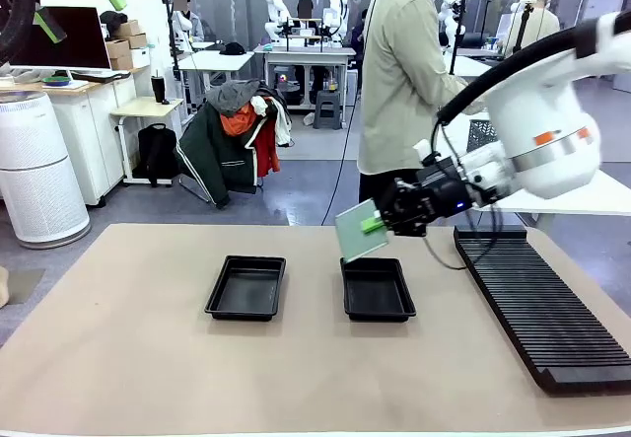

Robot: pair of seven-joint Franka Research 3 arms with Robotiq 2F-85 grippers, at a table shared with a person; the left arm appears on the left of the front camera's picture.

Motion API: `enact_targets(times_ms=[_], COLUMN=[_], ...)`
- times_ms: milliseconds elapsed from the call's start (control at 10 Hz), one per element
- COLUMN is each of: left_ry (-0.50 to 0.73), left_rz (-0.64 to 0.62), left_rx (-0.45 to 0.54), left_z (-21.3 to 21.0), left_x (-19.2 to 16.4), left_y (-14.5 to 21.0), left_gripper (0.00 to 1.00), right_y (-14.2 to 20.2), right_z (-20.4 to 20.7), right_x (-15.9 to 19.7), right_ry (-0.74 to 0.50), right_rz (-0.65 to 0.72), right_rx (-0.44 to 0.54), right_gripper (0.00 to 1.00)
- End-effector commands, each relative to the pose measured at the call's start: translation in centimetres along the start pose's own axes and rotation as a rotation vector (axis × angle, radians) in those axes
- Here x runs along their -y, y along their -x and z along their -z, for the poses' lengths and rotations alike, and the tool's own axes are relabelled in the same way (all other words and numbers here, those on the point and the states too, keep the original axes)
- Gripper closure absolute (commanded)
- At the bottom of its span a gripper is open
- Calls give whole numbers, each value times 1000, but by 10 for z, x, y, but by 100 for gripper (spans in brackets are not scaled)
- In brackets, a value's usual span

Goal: Inspect and transfer BCBs to ESD trays.
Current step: Pick up the Blank PCB from the PCB Rack and place it in the left ESD tray.

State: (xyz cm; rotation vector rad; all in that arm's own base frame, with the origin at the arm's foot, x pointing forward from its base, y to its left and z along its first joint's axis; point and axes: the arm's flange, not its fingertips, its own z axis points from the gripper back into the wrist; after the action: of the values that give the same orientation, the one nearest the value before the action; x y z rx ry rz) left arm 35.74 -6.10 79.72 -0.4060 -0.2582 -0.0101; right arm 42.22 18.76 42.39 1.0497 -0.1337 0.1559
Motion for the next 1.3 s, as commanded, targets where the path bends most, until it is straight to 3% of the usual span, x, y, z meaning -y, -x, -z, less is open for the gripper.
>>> enact_targets(times_ms=[0,600,1200], left_ry=[13,13,13], left_rz=[-3,-3,-3], left_rx=[3,3,3], left_z=[0,0,0], left_x=[0,0,0], left_y=[1,1,1], left_gripper=[0,0,0], right_y=[-6,-40,-68], right_z=[49,184,268], right_x=[-2,2,22], right_ry=[-39,-66,24], right_rz=[12,125,212], right_rx=[62,140,45], right_gripper=[98,98,98])
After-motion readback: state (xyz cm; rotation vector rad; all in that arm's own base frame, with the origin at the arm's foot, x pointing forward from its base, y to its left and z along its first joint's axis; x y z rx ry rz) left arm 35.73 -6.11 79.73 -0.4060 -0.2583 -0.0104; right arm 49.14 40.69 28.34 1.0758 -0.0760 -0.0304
